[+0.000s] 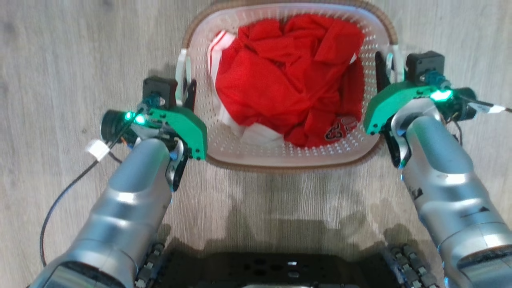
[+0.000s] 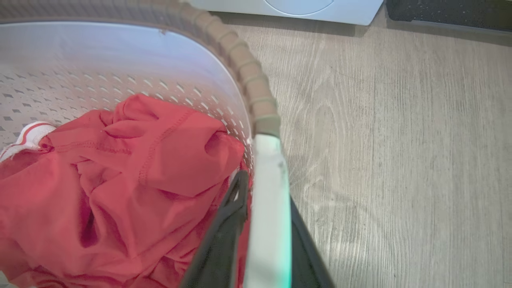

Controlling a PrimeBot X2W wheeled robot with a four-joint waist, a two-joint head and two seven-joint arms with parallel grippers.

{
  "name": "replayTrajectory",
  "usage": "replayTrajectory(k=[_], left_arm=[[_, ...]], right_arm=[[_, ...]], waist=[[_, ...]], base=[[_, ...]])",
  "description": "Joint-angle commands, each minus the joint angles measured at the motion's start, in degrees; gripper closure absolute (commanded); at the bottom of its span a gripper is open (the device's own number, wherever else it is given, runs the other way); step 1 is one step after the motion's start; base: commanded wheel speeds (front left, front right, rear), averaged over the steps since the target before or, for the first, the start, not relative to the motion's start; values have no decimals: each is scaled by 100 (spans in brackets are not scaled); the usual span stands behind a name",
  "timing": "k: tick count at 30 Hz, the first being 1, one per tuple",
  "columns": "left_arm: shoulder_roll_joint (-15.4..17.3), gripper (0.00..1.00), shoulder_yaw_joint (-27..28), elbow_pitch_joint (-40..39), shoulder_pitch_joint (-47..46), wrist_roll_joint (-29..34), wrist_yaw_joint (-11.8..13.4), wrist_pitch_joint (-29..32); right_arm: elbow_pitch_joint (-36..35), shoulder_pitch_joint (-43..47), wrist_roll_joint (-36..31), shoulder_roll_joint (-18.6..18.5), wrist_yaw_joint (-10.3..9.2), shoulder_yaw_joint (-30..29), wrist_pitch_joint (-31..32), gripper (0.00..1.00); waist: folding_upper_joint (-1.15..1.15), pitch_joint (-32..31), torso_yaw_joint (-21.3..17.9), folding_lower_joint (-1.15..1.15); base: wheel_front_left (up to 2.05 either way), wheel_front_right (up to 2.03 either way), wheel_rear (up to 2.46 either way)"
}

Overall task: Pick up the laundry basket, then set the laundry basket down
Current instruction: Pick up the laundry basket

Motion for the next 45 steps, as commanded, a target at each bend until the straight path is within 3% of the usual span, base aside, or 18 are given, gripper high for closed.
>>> replayTrajectory(k=[1,7,20,32,45], left_arm=[[161,100,41,-9,221,-22,39,-38],[161,100,-76,246,486,-214,70,-38],[161,100,-556,859,1202,-930,38,-36],[161,100,-1071,1050,1755,-1518,91,144],[161,100,-1454,1166,2050,-1854,130,361]], right_arm=[[-3,336,35,92,-8,182,-29,100],[319,488,369,92,-8,455,-29,100],[1185,937,1703,92,-8,1708,45,100],[1360,1383,2687,92,-8,2646,331,100],[1452,1764,3332,92,-8,3293,452,100]], waist=[[-1,-242,-24,0],[-1,-712,-71,0],[-1,-2008,-166,0],[-1,-2908,-207,0],[-1,-3517,-235,0]], base=[[0,0,0],[0,0,0],[0,0,0],[0,0,0],[0,0,0]])
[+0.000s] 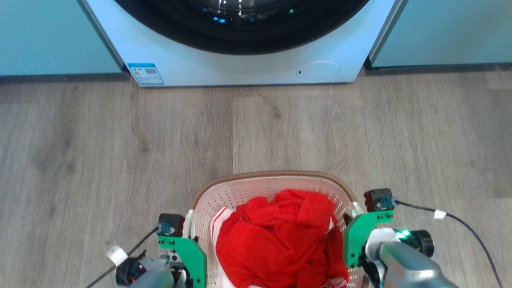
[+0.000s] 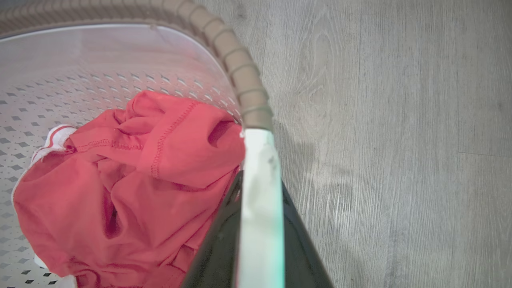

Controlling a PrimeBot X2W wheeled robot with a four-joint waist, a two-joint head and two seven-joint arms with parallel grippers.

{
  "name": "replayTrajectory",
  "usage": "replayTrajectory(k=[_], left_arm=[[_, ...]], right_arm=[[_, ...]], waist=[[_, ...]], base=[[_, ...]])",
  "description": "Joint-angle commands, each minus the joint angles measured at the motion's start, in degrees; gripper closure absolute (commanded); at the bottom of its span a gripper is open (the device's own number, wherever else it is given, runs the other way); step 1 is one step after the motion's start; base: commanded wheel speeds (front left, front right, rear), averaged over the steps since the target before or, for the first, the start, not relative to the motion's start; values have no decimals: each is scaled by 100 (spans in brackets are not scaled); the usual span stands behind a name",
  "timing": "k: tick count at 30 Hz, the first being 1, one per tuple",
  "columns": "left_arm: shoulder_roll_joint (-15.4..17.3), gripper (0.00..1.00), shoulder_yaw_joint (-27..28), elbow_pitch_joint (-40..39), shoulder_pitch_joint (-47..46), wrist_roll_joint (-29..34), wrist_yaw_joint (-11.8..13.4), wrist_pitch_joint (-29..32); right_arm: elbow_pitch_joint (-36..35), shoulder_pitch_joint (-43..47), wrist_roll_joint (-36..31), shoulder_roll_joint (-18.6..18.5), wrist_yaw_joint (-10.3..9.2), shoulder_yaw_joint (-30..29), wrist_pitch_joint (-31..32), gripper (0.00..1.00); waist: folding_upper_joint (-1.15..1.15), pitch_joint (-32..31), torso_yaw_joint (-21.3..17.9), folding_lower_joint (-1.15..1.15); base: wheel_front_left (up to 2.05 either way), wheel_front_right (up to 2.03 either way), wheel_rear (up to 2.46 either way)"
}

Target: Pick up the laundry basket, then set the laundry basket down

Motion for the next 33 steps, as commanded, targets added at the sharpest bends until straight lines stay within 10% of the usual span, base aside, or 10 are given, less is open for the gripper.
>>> replayTrajectory(k=[1,33], left_arm=[[201,100,82,10,-45,-8,76,-21],[201,100,-433,288,11,-424,-10,-90]], right_arm=[[-37,138,-1,-6,-8,133,-8,100],[161,228,863,-6,-8,1012,-97,100]], waist=[[0,-71,-4,1],[0,-428,-60,1]], base=[[0,0,0],[0,0,0]])
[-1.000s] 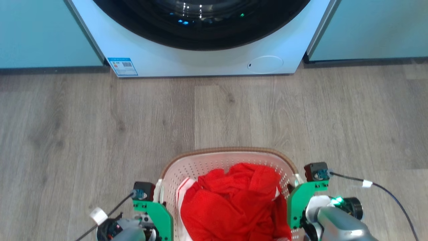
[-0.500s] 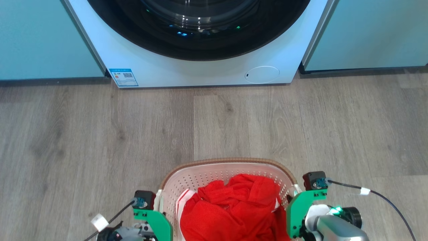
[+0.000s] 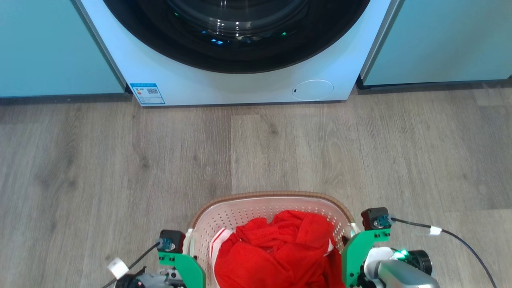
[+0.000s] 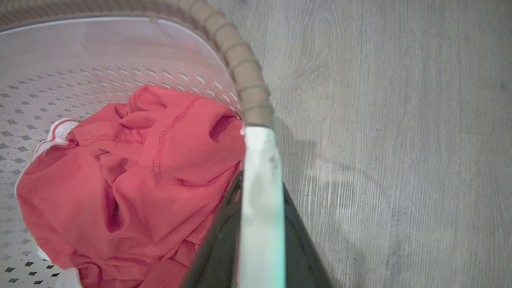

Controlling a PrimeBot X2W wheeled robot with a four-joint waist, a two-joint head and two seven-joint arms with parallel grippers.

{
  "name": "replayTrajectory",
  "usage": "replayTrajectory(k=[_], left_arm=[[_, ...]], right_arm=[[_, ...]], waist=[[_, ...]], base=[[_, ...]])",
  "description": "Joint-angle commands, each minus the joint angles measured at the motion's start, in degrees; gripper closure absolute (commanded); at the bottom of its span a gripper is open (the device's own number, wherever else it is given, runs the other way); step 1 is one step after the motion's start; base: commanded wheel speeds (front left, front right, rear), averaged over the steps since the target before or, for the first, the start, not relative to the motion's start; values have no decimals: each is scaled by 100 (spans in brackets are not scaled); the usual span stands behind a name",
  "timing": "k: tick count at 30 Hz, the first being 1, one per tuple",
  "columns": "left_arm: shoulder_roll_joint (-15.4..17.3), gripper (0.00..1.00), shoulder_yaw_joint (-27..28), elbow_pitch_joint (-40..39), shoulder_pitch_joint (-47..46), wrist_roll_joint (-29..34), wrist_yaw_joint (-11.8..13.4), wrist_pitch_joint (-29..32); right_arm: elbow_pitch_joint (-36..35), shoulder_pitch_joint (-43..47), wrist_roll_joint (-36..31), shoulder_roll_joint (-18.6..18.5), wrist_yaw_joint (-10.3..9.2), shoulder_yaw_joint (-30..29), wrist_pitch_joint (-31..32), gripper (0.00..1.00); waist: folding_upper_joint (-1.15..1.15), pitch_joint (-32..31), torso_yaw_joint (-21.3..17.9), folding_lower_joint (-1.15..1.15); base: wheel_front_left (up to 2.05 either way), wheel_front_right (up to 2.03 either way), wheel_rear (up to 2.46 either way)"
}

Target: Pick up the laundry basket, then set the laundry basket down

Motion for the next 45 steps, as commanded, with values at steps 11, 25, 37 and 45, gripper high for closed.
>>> replayTrajectory(k=[11,25,37,45], left_arm=[[192,100,-14,100,-293,-123,11,-143],[192,100,-58,120,-909,-163,53,-276],[192,100,50,89,-2311,-116,175,-417],[192,100,145,-32,-3035,-59,261,-452]], right_arm=[[44,-121,169,-11,-8,296,-165,100],[112,-800,271,-11,-8,396,-302,100],[316,-2214,83,-11,-8,185,-472,100],[390,-3028,-455,-11,-8,-339,-480,100]], waist=[[0,131,-9,1],[0,918,-15,1],[0,2532,67,1],[0,3427,163,1]], base=[[0,0,0],[0,0,0],[0,0,0],[0,0,0]])
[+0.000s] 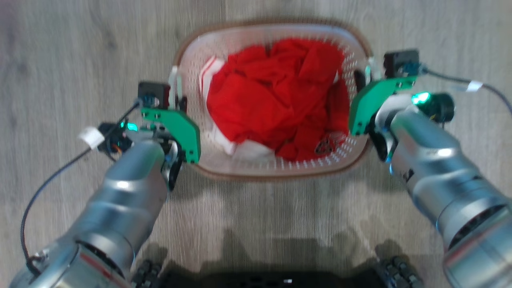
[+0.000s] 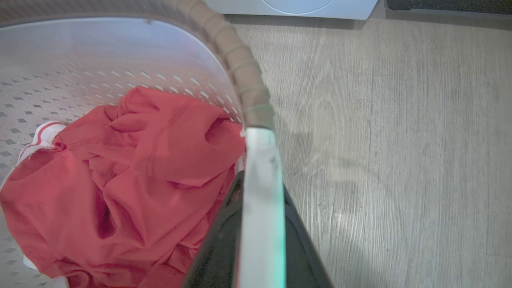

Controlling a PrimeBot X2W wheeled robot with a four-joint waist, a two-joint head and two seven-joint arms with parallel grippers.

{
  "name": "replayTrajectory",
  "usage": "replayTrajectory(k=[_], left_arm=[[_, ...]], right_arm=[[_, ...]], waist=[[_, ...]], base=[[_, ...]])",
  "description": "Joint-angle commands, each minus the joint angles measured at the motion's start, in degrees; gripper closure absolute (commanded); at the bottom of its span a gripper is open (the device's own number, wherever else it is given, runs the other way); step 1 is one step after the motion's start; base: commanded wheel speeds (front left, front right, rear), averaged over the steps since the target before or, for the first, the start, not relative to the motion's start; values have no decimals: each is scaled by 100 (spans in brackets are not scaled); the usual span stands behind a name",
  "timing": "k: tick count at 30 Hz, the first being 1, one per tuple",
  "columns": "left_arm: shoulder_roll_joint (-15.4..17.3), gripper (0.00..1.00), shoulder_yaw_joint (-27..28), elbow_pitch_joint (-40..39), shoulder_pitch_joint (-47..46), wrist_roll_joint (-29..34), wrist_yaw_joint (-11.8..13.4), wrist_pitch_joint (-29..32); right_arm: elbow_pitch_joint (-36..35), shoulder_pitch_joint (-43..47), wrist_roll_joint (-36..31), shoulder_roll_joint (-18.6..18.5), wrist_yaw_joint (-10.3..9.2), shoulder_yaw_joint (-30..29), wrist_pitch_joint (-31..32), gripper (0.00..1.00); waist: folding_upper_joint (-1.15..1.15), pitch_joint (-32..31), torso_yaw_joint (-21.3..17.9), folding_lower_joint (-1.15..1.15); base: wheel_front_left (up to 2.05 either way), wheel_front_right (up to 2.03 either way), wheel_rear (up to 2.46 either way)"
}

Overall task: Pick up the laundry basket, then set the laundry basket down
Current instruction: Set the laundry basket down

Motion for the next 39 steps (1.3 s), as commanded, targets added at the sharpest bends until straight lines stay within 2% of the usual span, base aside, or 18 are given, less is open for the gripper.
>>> replayTrajectory(k=[1,9,18,30,39], left_arm=[[188,100,127,-70,-183,91,106,-71],[203,100,329,-350,-516,304,273,-74],[209,100,538,-533,-588,559,359,-75],[206,100,826,-648,-562,916,333,-75],[199,100,991,-614,-538,1095,258,-75]], right_arm=[[-29,5,-240,38,-8,-86,-92,100],[-22,-249,-1024,-7,-8,-823,-92,100],[-39,-278,-1758,11,-8,-1546,-93,100],[-267,-91,-2683,34,-8,-2471,-93,100],[-461,70,-2997,37,-8,-2784,-93,100]], waist=[[0,490,80,-2],[0,1050,149,-2],[0,1348,163,-2],[0,1455,142,-2],[0,1503,178,-2]], base=[[0,0,0],[0,0,0],[0,0,0],[0,0,0],[0,0,0]])
